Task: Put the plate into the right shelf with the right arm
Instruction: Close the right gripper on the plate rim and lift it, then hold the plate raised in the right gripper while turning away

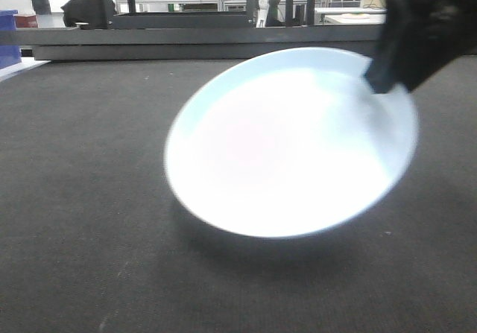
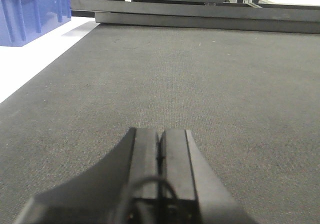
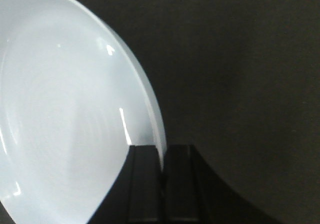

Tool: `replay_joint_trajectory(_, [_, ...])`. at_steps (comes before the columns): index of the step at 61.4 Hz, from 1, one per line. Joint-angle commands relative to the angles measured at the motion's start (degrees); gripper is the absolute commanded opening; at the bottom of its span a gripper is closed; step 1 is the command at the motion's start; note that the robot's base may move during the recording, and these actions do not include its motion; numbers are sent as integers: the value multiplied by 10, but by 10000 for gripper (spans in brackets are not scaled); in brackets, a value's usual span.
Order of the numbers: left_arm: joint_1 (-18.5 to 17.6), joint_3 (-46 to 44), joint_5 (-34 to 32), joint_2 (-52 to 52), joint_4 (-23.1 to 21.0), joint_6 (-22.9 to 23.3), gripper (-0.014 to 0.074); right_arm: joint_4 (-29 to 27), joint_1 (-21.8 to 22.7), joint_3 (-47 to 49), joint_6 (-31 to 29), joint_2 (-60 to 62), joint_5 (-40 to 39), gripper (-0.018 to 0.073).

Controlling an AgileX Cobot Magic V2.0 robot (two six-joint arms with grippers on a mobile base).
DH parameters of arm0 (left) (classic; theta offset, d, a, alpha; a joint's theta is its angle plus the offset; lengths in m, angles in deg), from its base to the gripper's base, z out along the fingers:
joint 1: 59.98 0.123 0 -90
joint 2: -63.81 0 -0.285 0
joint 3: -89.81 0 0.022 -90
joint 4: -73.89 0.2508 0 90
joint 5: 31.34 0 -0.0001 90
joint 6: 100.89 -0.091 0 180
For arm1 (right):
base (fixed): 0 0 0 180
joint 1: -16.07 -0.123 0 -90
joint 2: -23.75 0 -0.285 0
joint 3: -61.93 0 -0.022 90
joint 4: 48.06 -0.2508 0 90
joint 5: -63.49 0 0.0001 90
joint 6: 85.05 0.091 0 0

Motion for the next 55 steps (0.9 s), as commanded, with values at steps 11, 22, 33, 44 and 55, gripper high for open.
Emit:
replay_joint_trajectory(11, [-1, 6, -52, -6, -5, 4, -128, -44, 141, -110, -107, 170, -173, 50])
replay_joint_trajectory(22, [-1, 6, -52, -6, -5, 4, -128, -42, 223, -179, -116, 271, -276, 50])
replay_joint_trajectory(33, [-1, 6, -52, -6, -5, 4, -128, -39, 242, -244, -116, 370, -373, 50])
replay_joint_trajectory(44, [-1, 6, -52, -6, -5, 4, -128, -38, 242, -290, -116, 465, -402, 50])
replay_joint_trajectory(55, [-1, 6, -52, -6, -5, 4, -128, -38, 242, -299, -116, 536, -384, 50])
